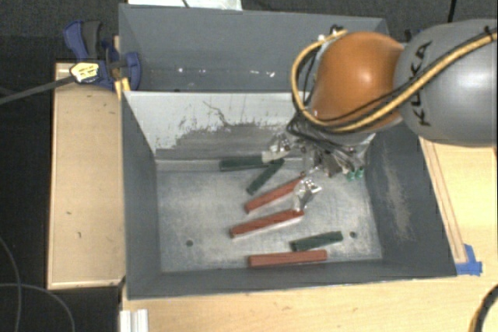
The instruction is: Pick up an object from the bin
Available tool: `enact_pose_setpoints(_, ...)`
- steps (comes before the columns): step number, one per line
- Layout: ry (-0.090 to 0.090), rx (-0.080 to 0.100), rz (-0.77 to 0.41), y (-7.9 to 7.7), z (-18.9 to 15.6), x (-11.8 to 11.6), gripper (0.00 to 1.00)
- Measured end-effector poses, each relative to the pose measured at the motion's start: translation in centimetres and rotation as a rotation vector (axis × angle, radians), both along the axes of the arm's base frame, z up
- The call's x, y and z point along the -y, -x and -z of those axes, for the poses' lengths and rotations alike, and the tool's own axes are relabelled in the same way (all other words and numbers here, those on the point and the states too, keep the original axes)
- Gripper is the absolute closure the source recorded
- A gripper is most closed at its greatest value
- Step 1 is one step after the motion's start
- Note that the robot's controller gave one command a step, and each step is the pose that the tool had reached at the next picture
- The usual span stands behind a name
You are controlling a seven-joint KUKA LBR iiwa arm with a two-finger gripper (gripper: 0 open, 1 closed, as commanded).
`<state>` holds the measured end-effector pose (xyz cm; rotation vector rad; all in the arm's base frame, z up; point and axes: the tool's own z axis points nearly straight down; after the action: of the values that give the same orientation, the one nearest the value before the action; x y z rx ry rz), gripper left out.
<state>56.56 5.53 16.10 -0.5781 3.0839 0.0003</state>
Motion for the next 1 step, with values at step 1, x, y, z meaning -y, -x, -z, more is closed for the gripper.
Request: enact_pose_setpoints(1, 0.000, -0.001, 0.047, -0.59, 3.09, 0.46, 0.00)
